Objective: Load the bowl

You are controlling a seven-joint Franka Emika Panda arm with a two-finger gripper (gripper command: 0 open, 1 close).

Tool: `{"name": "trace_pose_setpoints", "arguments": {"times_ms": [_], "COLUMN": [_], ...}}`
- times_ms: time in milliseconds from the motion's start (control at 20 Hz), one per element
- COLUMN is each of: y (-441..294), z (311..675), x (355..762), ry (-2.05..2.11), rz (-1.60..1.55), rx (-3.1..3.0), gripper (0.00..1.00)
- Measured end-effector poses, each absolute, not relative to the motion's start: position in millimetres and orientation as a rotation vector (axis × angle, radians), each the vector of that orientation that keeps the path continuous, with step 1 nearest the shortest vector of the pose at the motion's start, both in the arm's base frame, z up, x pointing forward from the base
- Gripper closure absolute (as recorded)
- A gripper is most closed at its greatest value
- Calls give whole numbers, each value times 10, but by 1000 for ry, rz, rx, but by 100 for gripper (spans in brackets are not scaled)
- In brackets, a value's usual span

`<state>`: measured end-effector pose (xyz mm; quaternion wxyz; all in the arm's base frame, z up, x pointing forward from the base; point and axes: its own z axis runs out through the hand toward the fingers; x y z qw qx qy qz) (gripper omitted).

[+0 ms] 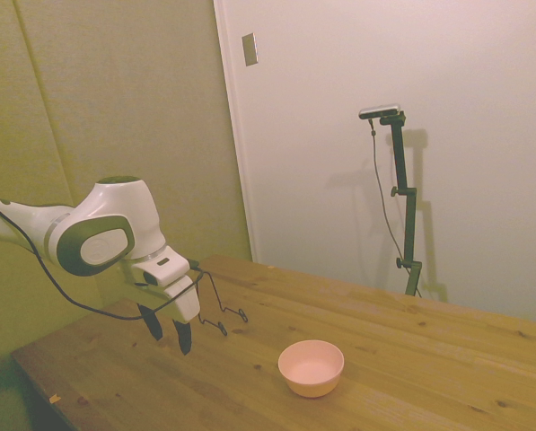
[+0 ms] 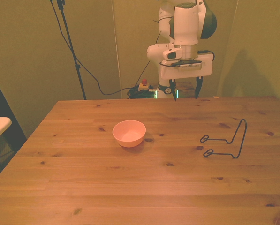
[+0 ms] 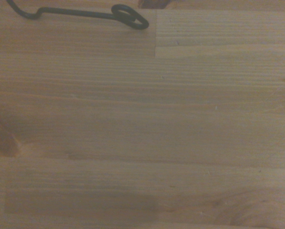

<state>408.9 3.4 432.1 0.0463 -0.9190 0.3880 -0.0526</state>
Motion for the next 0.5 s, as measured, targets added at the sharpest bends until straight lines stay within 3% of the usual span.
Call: {"name": "trace_pose_setpoints", "arguments": {"times_ms": [250,500], "y": [-47,-595], "z": [4416,4617], "x": [4195,4507], "ry": [1184,1281], "rz": [-244,-324], "rx": [-2803,-2781], "gripper": [0,0]}}
